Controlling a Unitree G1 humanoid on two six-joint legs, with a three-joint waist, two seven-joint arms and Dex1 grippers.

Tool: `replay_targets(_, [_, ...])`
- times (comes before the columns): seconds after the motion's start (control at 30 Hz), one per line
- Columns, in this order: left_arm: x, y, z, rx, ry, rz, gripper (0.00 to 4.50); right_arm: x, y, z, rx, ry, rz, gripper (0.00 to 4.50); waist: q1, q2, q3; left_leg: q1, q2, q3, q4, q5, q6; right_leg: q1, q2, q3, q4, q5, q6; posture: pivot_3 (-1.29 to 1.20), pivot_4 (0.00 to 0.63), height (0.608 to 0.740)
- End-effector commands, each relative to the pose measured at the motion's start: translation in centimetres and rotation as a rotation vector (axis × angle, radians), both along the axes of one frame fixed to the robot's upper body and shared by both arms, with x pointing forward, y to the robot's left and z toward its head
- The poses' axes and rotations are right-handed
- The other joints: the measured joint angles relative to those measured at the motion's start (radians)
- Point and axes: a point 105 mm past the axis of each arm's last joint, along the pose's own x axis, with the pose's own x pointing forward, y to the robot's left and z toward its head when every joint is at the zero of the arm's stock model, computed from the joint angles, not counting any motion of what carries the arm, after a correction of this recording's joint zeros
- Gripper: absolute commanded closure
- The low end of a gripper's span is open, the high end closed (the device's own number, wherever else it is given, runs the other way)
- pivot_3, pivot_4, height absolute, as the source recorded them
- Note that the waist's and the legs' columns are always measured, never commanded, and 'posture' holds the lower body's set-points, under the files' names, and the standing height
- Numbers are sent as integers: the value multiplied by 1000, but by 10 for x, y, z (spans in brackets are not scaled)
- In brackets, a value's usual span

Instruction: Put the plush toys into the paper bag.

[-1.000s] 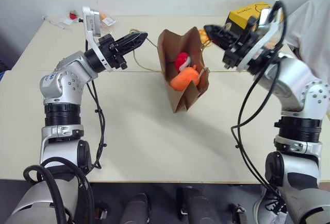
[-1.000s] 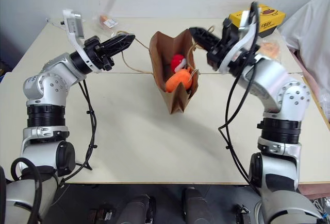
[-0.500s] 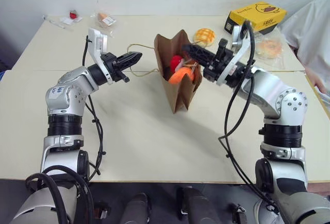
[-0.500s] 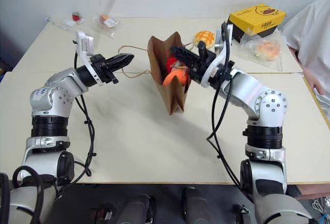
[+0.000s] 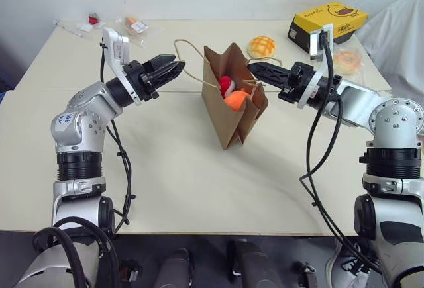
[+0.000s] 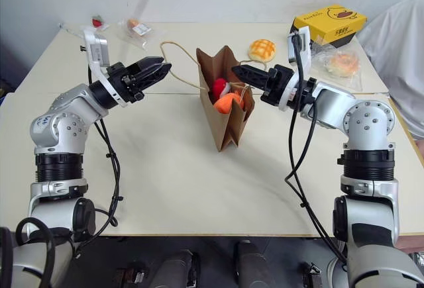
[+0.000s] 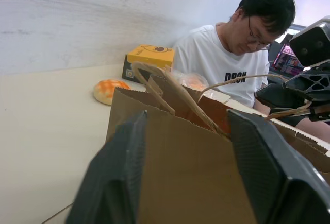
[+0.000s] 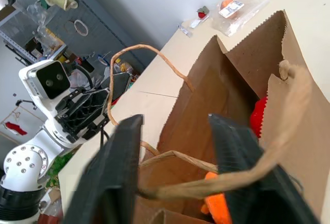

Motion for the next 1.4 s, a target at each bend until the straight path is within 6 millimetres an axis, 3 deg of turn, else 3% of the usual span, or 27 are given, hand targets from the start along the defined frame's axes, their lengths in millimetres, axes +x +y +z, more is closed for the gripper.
replay_targets(0.03, [-8, 4, 16, -20, -72, 3, 652, -11, -6, 21, 21, -110, 47, 990, 1, 0, 0, 0, 0, 0, 0, 0, 0, 0, 0, 0, 0, 0, 0, 0, 150, 740])
replay_targets(0.1, [-8, 5, 15, -19, -72, 5, 12, -14, -9, 25, 16, -140, 60, 256, 1, 0, 0, 0, 0, 0, 0, 0, 0, 0, 0, 0, 0, 0, 0, 0, 150, 740])
replay_targets(0.13, [-9, 6, 15, -19, -71, 6, 0, -15, -12, 26, 5, -159, 66, 44, 1, 0, 0, 0, 0, 0, 0, 0, 0, 0, 0, 0, 0, 0, 0, 0, 150, 740])
replay_targets(0.3, [-14, 9, 12, -15, -67, 0, 0, -25, -25, 27, -98, -251, 103, 44, 3, 0, 0, 0, 0, 0, 0, 0, 0, 0, 0, 0, 0, 0, 0, 0, 150, 740])
replay_targets(0.47, [-27, 16, 0, 62, -69, 11, 0, -33, -48, 7, -200, -274, 113, 44, 3, 0, 0, 0, 0, 0, 0, 0, 0, 0, 0, 0, 0, 0, 0, 0, 150, 740])
replay_targets(0.57, [-44, 11, -17, 166, -70, -20, 0, -29, -67, -29, -324, -292, 60, 610, 2, 0, 0, 1, 0, 0, 0, 0, 0, 0, 0, 1, 0, 0, 0, 0, 150, 740])
replay_targets(0.67, [-56, 0, -31, 205, -49, -50, 0, -16, -74, -58, -463, -387, -21, 1634, 2, 0, 0, 1, -1, 1, 0, 0, 0, 0, 0, 1, 1, 0, 0, 0, 150, 740])
replay_targets(0.8, [-60, -11, -45, 204, -28, -51, 0, -4, -59, -98, -654, -475, -34, 3160, 1, 0, 0, 3, -1, 3, 1, 0, 0, 1, 0, 3, 3, 0, 0, 0, 150, 740])
replay_targets(0.93, [-54, -22, -55, 210, -12, -32, 0, 6, -35, -102, -614, -540, -55, 4470, 1, 0, 0, 4, -1, 3, 2, 1, -1, 0, 0, 3, 3, 0, 0, 0, 150, 740])
replay_targets(1.07, [-47, -30, -65, 203, 33, 36, 0, 3, -10, -107, -592, -549, 7, 4470, 2, 0, 0, 4, -1, 4, 2, 1, -1, 0, 0, 3, 5, 0, 0, 0, 150, 740])
replay_targets(1.4, [-63, -59, -62, 156, 11, -3, 0, -10, 25, -95, -541, -544, 69, 4470, 2, 0, 0, 4, -1, 2, 3, 1, -1, 0, 0, 3, 5, 0, 0, 0, 150, 740])
